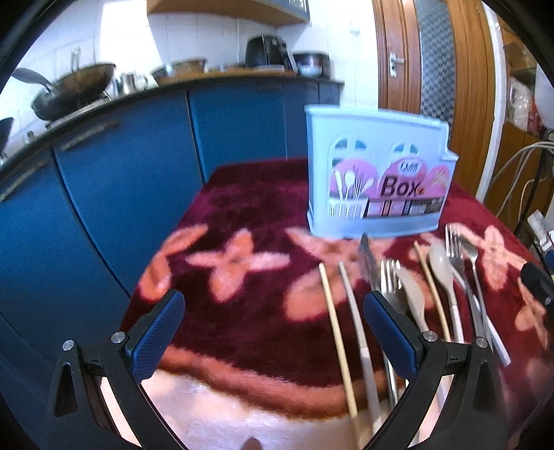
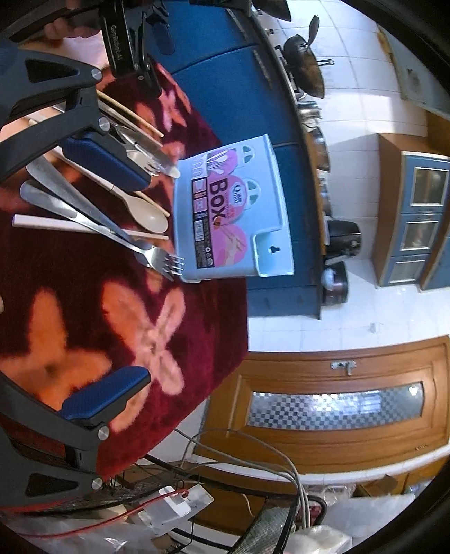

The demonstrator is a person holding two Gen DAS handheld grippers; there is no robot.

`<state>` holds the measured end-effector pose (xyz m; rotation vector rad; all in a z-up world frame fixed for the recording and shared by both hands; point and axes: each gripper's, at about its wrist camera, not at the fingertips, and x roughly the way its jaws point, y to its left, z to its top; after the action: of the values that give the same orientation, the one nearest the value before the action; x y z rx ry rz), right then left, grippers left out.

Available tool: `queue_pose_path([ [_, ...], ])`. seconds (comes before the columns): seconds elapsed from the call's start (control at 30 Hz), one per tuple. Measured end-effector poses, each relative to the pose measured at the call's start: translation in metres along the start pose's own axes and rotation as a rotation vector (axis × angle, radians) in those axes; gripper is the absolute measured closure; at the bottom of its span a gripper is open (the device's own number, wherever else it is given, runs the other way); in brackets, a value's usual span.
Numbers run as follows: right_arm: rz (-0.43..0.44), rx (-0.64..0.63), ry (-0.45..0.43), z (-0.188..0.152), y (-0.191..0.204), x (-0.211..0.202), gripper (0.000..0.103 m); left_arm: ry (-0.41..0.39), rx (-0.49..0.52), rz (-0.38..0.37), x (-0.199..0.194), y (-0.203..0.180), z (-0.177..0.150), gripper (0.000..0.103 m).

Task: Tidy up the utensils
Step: 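Grasp a wooden chopstick with the left gripper while the right gripper grasps a silver fork, then lift the chopstick with the left gripper while the right gripper carries the fork over the holder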

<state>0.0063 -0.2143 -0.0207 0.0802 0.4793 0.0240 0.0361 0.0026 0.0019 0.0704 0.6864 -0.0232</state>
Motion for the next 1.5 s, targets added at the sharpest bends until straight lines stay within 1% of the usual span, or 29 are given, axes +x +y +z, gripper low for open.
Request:
queue_pose_path([
  [0.1, 0.017, 0.007, 0.053, 0.007, -0.005, 0.007, 0.0, 0.083, -0.008, -0.026, 0.015, 0.003, 0.001, 0.0],
  [0.17, 0.035, 0.011, 0.094, 0.011, -0.007, 0.013, 0.004, 0.142, -0.01, -0.049, 0.026, 0.003, 0.002, 0.002],
  [0.23, 0.06, 0.022, 0.141, 0.015, -0.008, 0.02, 0.01, 0.183, -0.011, -0.054, 0.034, 0.003, 0.002, 0.005],
  [0.3, 0.086, 0.039, 0.195, 0.016, -0.009, 0.029, 0.014, 0.214, -0.002, -0.055, 0.04, 0.002, 0.003, 0.006],
  [0.37, 0.09, 0.033, 0.241, 0.017, -0.008, 0.037, 0.021, 0.245, 0.008, -0.052, 0.045, 0.002, 0.004, 0.007],
  [0.43, 0.087, 0.012, 0.276, 0.017, -0.004, 0.044, 0.029, 0.276, 0.022, -0.05, 0.049, 0.001, 0.003, 0.008],
  [0.47, 0.084, 0.002, 0.294, 0.017, -0.002, 0.048, 0.031, 0.298, 0.032, -0.054, 0.052, 0.0, 0.001, 0.008],
  [0.53, 0.092, -0.008, 0.332, 0.017, -0.001, 0.055, 0.035, 0.317, 0.038, -0.062, 0.054, 0.001, 0.0, 0.009],
  [0.67, 0.108, 0.022, 0.41, 0.016, -0.004, 0.07, 0.048, 0.355, 0.034, -0.076, 0.059, 0.003, 0.005, 0.01],
  [0.73, 0.121, 0.04, 0.443, 0.016, -0.007, 0.078, 0.058, 0.371, 0.037, -0.094, 0.062, 0.004, 0.009, 0.014],
  [0.77, 0.129, 0.05, 0.459, 0.017, -0.009, 0.081, 0.06, 0.376, 0.045, -0.111, 0.062, 0.003, 0.012, 0.016],
  [0.83, 0.15, 0.068, 0.473, 0.019, -0.01, 0.085, 0.07, 0.389, 0.054, -0.137, 0.068, 0.002, 0.018, 0.029],
  [0.87, 0.159, 0.072, 0.479, 0.021, -0.01, 0.086, 0.073, 0.399, 0.058, -0.15, 0.07, 0.001, 0.021, 0.032],
  [0.93, 0.171, 0.073, 0.487, 0.024, -0.01, 0.089, 0.08, 0.421, 0.066, -0.167, 0.073, -0.002, 0.025, 0.043],
  [0.97, 0.18, 0.076, 0.494, 0.025, -0.01, 0.09, 0.082, 0.428, 0.069, -0.172, 0.074, -0.003, 0.026, 0.046],
  [1.03, 0.201, 0.089, 0.508, 0.027, -0.008, 0.093, 0.088, 0.461, 0.076, -0.186, 0.077, -0.005, 0.029, 0.053],
  [1.1, 0.226, 0.111, 0.527, 0.028, -0.009, 0.097, 0.092, 0.484, 0.075, -0.195, 0.077, -0.007, 0.031, 0.055],
  [1.17, 0.239, 0.127, 0.54, 0.029, -0.009, 0.101, 0.093, 0.505, 0.065, -0.203, 0.081, -0.006, 0.035, 0.058],
  [1.27, 0.256, 0.137, 0.553, 0.03, -0.009, 0.104, 0.095, 0.525, 0.041, -0.222, 0.082, -0.005, 0.039, 0.068],
  [1.33, 0.268, 0.146, 0.555, 0.031, -0.009, 0.104, 0.097, 0.535, 0.025, -0.241, 0.082, -0.005, 0.039, 0.081],
  [1.37, 0.272, 0.148, 0.552, 0.031, -0.01, 0.103, 0.097, 0.54, 0.013, -0.253, 0.081, -0.003, 0.04, 0.084],
  [1.4, 0.276, 0.151, 0.547, 0.032, -0.01, 0.1, 0.098, 0.543, 0.001, -0.262, 0.081, -0.002, 0.041, 0.089],
  [1.43, 0.282, 0.153, 0.542, 0.033, -0.011, 0.097, 0.099, 0.543, -0.009, -0.276, 0.08, 0.0, 0.041, 0.097],
  [1.5, 0.292, 0.152, 0.531, 0.034, -0.013, 0.091, 0.099, 0.548, -0.03, -0.311, 0.076, 0.002, 0.04, 0.099],
])
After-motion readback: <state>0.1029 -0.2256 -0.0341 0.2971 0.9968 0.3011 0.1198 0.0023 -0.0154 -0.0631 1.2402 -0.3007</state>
